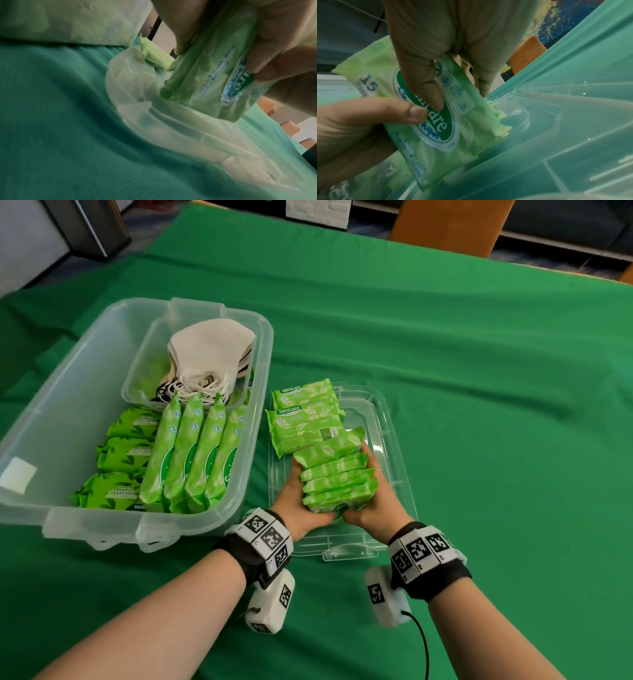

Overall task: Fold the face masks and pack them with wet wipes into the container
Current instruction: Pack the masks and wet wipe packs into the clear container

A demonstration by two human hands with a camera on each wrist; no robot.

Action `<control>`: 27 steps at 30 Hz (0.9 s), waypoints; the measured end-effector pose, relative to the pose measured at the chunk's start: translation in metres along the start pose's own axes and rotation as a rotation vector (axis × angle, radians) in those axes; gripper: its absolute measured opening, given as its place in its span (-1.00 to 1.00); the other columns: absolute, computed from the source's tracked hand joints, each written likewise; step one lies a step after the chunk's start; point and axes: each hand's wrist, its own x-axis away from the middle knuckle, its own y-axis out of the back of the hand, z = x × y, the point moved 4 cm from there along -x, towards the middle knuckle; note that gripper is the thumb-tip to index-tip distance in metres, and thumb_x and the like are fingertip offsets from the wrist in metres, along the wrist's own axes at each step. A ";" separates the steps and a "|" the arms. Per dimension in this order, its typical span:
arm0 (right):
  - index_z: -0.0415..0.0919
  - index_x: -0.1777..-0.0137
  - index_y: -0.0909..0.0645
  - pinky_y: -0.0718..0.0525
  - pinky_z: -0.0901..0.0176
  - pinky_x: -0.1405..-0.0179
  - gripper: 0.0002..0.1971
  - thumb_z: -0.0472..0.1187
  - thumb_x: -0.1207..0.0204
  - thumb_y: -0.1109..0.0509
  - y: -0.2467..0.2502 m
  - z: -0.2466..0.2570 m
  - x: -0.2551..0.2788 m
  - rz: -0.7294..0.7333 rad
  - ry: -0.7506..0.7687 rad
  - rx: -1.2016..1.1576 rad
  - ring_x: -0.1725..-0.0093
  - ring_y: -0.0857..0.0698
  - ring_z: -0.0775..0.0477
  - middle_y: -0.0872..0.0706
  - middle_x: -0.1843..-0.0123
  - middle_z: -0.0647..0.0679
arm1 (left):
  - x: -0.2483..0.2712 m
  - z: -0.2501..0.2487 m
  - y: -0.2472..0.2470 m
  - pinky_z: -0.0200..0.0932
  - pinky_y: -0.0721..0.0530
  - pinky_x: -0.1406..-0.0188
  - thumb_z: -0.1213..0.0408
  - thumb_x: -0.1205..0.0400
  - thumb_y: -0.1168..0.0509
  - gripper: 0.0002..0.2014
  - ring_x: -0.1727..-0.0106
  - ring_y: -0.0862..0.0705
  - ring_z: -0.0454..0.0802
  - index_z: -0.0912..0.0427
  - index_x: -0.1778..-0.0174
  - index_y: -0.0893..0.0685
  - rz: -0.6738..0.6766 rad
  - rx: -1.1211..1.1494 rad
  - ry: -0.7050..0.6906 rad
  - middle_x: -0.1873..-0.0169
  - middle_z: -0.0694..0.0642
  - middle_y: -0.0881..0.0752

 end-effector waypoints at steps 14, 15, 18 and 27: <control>-0.32 -0.40 -0.21 -0.56 0.15 -0.28 0.00 -0.22 0.07 -0.63 0.002 -0.019 -0.004 -0.047 -0.078 0.181 -0.17 -0.61 0.01 -0.57 -0.18 -0.02 | -0.011 0.013 -0.008 -0.58 -0.46 -0.18 0.78 -0.36 -0.34 -0.04 -0.21 -0.49 -0.42 0.31 -0.58 0.05 0.172 -0.033 0.046 -0.24 -0.09 -0.46; -0.33 -0.38 -0.23 -0.55 0.18 -0.28 -0.02 -0.21 0.08 -0.61 0.001 -0.020 -0.005 -0.051 -0.076 0.159 -0.19 -0.61 0.01 -0.57 -0.21 -0.09 | -0.011 0.014 -0.009 -0.64 -0.44 -0.10 0.78 -0.38 -0.33 -0.09 -0.16 -0.51 -0.37 0.40 -0.56 0.03 0.166 -0.044 0.072 -0.21 -0.04 -0.48; -0.32 -0.34 -0.27 -0.58 0.27 -0.24 -0.07 -0.28 0.07 -0.64 0.002 -0.018 -0.008 -0.054 -0.064 0.117 -0.20 -0.63 -0.04 -0.59 -0.21 -0.17 | -0.010 0.007 -0.011 -0.75 -0.40 0.10 0.73 -0.45 -0.29 -0.28 -0.18 -0.55 -0.06 0.59 -0.48 -0.07 0.143 -0.065 0.091 -0.12 0.10 -0.51; -0.33 -0.24 -0.44 -0.68 0.10 -0.12 -0.08 -0.10 0.18 -0.70 0.016 0.009 0.031 -0.120 -0.021 -0.011 -0.09 -0.73 -0.02 -0.72 -0.09 -0.16 | 0.021 -0.027 -0.024 -0.67 -0.49 0.01 0.45 -0.45 -0.30 -0.30 -0.06 -0.63 -0.37 0.44 -0.53 -0.22 0.235 0.141 0.145 -0.23 0.07 -0.62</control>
